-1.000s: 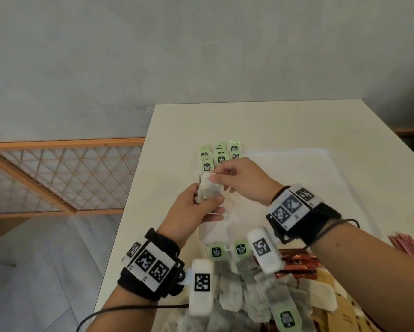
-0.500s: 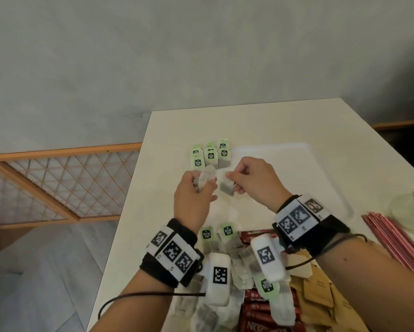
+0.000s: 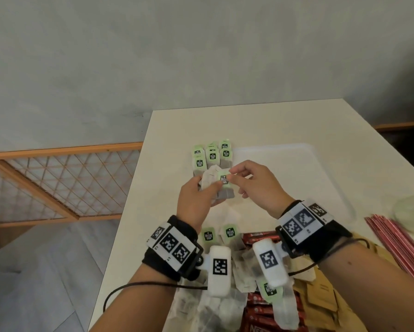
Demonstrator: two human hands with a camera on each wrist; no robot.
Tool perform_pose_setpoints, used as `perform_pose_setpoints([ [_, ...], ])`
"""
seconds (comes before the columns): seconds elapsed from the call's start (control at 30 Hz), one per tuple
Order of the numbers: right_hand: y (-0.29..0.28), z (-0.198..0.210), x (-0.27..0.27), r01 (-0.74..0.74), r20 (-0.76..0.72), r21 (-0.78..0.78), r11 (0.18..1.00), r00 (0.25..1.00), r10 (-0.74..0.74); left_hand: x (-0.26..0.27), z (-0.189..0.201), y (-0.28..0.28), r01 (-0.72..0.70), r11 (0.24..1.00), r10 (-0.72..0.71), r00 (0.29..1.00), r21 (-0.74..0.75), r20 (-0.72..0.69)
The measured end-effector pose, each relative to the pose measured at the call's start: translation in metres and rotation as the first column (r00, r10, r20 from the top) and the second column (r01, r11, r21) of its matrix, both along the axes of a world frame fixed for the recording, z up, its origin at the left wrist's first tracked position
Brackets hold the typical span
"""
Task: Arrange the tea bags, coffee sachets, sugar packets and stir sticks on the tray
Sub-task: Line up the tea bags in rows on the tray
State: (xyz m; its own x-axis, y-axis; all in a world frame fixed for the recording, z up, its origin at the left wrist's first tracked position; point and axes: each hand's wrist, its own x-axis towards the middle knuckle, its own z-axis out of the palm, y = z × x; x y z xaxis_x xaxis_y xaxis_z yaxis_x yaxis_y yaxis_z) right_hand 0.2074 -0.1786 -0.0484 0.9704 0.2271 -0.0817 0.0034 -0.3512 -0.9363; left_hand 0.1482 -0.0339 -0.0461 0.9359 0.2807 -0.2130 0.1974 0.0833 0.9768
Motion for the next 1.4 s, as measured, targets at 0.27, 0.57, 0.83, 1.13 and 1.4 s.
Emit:
perform_pose_setpoints([
  [0.27,0.012,-0.019,0.043,-0.171,-0.21,-0.092,0.981,0.966,0.149,0.015,-0.019,0.035,-0.022,0.995,0.009,0.991,-0.099,-0.132],
  [0.57,0.046,-0.042,0.101,-0.028,-0.05,-0.211,0.977,0.999,0.018,0.029,-0.03,0.064,-0.002,0.995,-0.018,0.981,-0.103,-0.193],
  [0.83,0.058,-0.045,0.111,0.042,0.017,-0.216,0.976,0.999,-0.04,0.036,-0.037,0.059,0.104,0.969,-0.14,0.979,-0.226,-0.15],
  [1.13,0.044,-0.009,0.059,-0.219,-0.021,-0.007,0.976,0.976,0.219,0.029,-0.025,0.042,0.241,0.969,-0.244,0.968,-0.054,-0.065],
  [1.4,0.016,0.009,0.025,-0.287,0.007,0.048,0.957,0.958,0.287,0.01,-0.008,0.021,0.311,0.946,-0.315,0.949,-0.093,-0.029],
])
